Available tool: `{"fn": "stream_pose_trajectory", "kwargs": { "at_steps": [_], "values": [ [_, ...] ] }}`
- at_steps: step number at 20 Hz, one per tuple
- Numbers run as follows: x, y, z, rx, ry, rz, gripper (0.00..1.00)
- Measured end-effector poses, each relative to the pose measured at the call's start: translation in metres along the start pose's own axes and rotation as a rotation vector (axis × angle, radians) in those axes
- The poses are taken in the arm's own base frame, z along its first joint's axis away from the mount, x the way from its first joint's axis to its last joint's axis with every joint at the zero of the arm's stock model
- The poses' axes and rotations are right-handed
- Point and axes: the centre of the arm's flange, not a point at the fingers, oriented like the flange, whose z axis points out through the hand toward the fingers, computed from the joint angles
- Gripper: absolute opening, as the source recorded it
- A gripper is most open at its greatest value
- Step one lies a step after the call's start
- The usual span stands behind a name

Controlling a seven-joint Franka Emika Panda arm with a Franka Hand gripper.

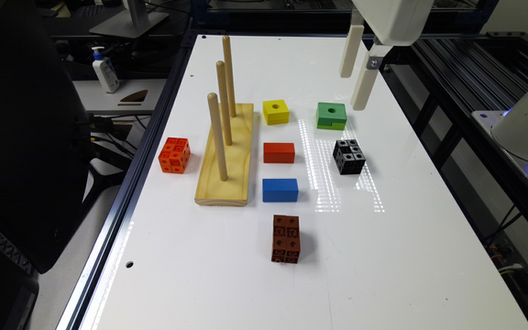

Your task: Pick up narrow blue stick.

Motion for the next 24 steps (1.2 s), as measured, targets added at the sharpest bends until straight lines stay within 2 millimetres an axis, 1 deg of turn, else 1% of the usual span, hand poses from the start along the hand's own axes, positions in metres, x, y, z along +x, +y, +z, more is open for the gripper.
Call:
{"fn": "stream_pose_trajectory", "kwargs": {
  "at_steps": [5, 8, 12, 18, 24],
  "values": [
    [0.001, -0.007, -0.004, 0.007, 0.006, -0.002, 1.00],
    [0.001, -0.016, -0.004, 0.009, 0.007, 0.000, 1.00],
    [0.004, -0.037, 0.000, 0.010, 0.001, 0.000, 1.00],
    [0.010, -0.052, 0.004, 0.011, -0.007, 0.000, 1.00],
    [0.006, -0.071, 0.004, 0.020, -0.008, 0.000, 1.00]
  ]
}}
